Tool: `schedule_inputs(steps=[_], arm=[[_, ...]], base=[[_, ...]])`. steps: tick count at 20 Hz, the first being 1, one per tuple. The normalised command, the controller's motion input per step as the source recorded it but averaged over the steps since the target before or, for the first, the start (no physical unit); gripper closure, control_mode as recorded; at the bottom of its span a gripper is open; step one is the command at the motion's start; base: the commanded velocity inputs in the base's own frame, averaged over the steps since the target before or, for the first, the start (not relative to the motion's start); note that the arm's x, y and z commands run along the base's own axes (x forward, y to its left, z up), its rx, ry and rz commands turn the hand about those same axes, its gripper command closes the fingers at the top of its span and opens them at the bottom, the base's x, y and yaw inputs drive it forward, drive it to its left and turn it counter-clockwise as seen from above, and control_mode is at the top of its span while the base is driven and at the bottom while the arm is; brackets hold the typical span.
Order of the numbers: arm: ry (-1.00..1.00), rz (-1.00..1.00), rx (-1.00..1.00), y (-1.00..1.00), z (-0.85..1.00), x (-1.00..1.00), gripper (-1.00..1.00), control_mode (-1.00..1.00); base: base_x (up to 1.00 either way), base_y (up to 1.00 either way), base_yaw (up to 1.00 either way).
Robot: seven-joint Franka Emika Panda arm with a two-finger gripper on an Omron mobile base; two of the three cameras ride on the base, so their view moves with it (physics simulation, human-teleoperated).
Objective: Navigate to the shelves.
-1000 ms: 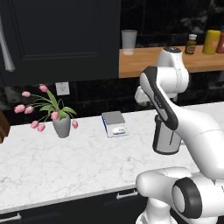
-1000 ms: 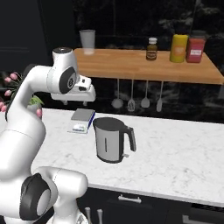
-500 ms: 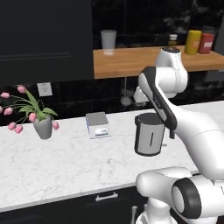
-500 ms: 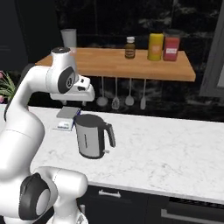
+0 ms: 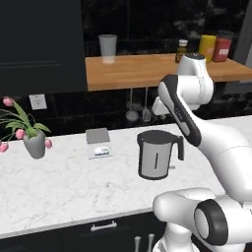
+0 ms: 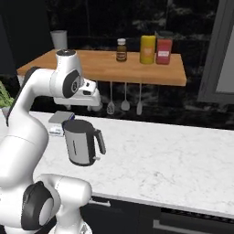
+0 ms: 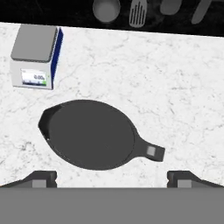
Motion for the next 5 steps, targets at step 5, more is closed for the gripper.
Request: schedule_inputs(steps=[5], arm=[[0.00, 0.00, 0.00, 0.00, 0.00, 0.00, -1.00, 1.00]], base=[[1.00, -0.24, 0.07]])
